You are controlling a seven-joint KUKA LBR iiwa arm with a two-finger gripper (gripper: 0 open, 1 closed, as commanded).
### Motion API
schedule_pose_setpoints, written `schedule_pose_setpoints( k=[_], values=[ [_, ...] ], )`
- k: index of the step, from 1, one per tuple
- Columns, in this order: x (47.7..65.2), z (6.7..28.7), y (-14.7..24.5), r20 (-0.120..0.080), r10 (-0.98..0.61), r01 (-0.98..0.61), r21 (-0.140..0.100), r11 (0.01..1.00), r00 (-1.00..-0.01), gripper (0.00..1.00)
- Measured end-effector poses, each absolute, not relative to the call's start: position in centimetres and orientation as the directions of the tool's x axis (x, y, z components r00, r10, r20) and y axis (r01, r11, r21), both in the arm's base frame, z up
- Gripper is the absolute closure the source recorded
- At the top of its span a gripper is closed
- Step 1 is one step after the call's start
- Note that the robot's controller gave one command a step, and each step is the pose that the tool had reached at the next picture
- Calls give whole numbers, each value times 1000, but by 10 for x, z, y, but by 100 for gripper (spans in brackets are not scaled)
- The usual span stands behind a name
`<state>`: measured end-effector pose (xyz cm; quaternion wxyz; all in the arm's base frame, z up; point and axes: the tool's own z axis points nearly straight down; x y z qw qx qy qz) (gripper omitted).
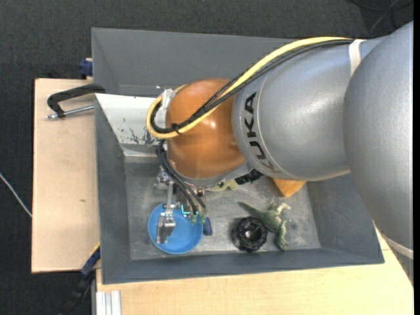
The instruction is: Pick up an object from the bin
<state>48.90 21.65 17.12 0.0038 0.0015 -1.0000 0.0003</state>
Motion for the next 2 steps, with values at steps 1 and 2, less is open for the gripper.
schedule_pose_setpoints(
  k=[1,2],
  values=[
    [527,70,141,1,-69,-69,6,998,-998,0],
    [527,72,143,2,-71,-71,3,997,-997,0]
  ],
)
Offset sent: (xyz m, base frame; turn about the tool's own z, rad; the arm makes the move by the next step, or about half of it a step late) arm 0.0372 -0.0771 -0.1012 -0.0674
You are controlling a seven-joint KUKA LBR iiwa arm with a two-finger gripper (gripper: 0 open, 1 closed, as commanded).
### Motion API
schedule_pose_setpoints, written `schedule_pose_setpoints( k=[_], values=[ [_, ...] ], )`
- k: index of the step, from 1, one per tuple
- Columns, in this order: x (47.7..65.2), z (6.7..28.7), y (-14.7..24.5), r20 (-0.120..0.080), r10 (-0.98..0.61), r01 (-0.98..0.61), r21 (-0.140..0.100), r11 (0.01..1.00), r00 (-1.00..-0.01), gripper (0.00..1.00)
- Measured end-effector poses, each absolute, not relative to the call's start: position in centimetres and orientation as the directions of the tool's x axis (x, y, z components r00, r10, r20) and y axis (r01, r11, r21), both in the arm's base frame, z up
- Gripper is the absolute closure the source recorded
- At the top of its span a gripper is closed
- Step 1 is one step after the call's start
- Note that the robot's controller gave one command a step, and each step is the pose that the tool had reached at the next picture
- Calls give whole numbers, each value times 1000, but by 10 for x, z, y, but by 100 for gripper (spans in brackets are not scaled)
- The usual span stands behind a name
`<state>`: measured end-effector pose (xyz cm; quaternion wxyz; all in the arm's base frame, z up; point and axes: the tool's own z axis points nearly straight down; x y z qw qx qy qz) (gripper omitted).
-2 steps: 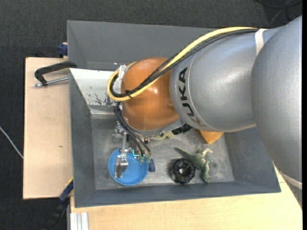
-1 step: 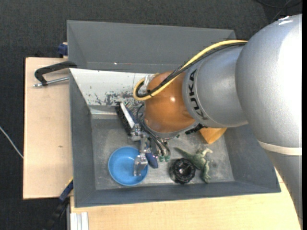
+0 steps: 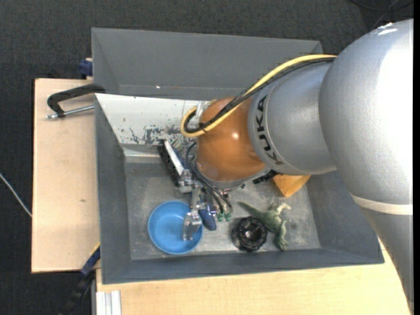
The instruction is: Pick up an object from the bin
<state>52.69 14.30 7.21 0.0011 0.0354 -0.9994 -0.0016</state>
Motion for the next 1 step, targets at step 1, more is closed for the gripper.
schedule_pose_setpoints(
  k=[1],
  values=[
    [526,73,145,2,-72,-72,3,997,-997,0]
  ],
)
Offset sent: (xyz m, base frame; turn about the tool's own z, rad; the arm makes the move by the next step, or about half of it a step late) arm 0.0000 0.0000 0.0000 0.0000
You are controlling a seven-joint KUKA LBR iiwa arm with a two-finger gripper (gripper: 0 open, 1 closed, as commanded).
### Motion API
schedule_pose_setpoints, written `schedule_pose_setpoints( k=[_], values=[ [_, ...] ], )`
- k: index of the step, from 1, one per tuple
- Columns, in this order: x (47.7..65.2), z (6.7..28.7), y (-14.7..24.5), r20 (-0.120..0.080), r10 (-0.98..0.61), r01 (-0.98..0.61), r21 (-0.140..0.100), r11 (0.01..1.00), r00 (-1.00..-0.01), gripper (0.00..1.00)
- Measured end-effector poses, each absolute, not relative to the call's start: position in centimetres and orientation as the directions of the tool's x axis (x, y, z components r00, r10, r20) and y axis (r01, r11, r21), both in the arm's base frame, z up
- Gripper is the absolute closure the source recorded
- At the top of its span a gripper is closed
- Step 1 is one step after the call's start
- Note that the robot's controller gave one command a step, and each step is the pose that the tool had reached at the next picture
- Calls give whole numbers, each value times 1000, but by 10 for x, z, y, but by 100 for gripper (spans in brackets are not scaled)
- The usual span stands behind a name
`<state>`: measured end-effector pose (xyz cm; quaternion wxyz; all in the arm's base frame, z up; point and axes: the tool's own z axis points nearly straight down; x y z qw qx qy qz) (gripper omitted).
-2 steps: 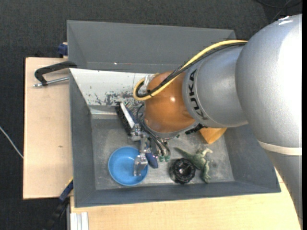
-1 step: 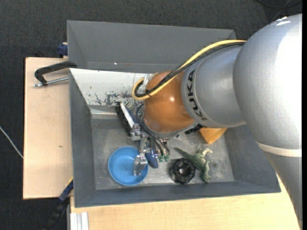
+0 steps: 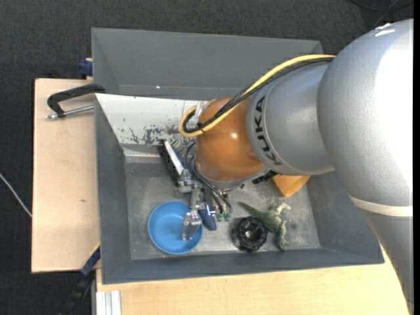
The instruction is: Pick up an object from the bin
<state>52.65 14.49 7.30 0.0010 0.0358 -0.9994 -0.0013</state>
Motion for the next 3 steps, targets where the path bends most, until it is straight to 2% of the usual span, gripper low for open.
schedule_pose_setpoints(
  k=[2,3],
  values=[
    [526,74,147,1,-72,-72,2,997,-997,0],
    [529,77,149,-9,-70,-70,6,998,-998,100]
  ],
)
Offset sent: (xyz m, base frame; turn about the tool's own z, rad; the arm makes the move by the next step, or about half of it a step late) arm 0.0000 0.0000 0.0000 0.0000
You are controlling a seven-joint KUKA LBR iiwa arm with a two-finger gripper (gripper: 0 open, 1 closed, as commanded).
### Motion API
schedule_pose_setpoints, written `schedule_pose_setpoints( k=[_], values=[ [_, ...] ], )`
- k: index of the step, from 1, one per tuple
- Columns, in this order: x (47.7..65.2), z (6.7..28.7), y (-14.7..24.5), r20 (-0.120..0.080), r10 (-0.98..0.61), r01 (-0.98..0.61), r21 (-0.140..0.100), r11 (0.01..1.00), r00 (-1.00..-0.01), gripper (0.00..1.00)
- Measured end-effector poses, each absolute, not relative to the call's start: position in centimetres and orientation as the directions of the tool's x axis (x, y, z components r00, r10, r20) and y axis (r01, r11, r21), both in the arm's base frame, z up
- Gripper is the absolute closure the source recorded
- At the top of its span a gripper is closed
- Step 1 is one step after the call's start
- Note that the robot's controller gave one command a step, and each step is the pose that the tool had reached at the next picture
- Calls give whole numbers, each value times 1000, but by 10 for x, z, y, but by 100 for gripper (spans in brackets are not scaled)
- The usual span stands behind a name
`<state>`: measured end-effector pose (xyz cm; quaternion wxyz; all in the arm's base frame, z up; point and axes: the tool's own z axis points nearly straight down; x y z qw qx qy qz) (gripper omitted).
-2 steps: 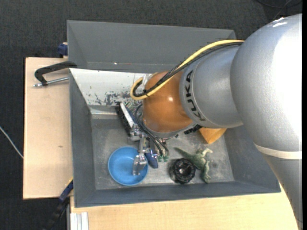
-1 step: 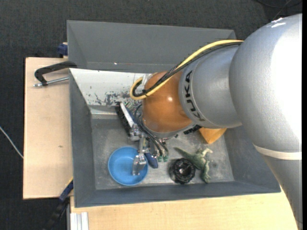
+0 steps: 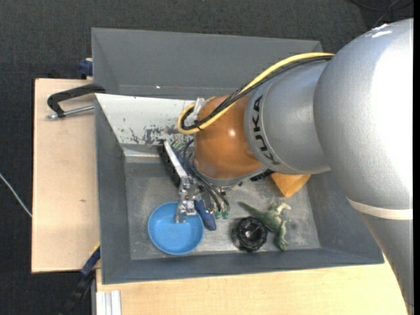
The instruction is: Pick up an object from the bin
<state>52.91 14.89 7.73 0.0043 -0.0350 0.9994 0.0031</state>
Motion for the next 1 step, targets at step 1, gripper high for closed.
schedule_pose_setpoints(
  k=[1],
  values=[
    [532,163,150,-13,-70,-70,4,998,-997,100]
  ],
)
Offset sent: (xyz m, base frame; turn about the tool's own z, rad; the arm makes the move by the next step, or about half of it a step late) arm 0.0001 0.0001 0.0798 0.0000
